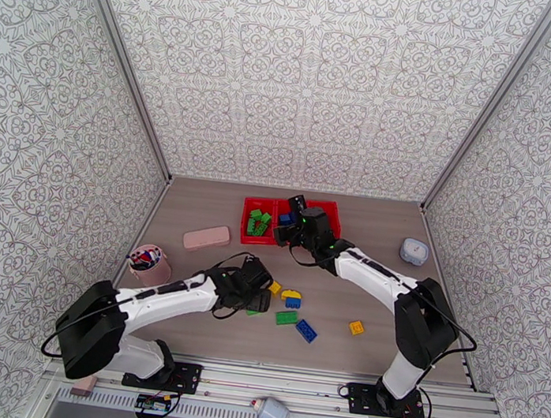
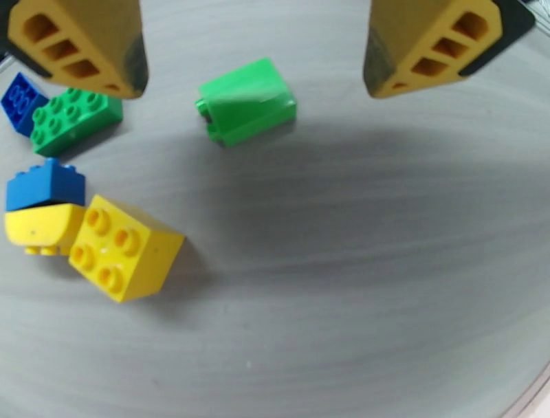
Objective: Sort the legos into containers by color
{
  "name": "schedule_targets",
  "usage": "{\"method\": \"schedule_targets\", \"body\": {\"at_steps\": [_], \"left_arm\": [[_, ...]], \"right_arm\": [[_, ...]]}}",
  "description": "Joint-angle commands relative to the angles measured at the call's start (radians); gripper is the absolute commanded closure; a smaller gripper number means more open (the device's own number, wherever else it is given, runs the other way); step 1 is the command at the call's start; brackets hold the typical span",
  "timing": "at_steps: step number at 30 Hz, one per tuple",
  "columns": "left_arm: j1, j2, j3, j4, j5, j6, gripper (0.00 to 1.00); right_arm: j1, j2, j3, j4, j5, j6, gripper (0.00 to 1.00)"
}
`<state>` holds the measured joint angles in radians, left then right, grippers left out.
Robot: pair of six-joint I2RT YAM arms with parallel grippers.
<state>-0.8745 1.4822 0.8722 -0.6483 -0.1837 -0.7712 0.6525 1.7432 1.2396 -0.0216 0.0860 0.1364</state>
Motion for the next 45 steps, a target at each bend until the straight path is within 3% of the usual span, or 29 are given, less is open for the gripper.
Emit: {"method": "schedule_targets", "body": {"at_steps": [1, 11, 17, 34, 45], "left_arm": [[-0.013, 0.058, 0.045, -0.066, -0.020, -0.035, 0.15], [-0.001, 0.199, 0.080, -0.057, 0.010, -0.039, 0.15], [0.018, 0.201, 0.063, -0.069, 0.013, -0.065, 0.18], [0.042, 0.146, -0.007, -0.067, 0.039, -0.115, 0.36], [0.045, 0.147, -0.004, -0.059, 0.045, -0.106, 0.53]], "right_arm": [[-0.004, -0.040, -0.032, 0.019, 0.030, 0.023, 0.06], [-0.004, -0.063, -0.074, 0.012, 0.038, 0.028, 0.06], [-0.004, -0.073, -0.086, 0.008, 0.040, 0.028, 0.06], [-0.005, -0.045, -0.077, 0.010, 0.018, 0.047, 0.06], [-0.005, -0.051, -0.079, -0.003, 0.022, 0.050, 0.06]]}}
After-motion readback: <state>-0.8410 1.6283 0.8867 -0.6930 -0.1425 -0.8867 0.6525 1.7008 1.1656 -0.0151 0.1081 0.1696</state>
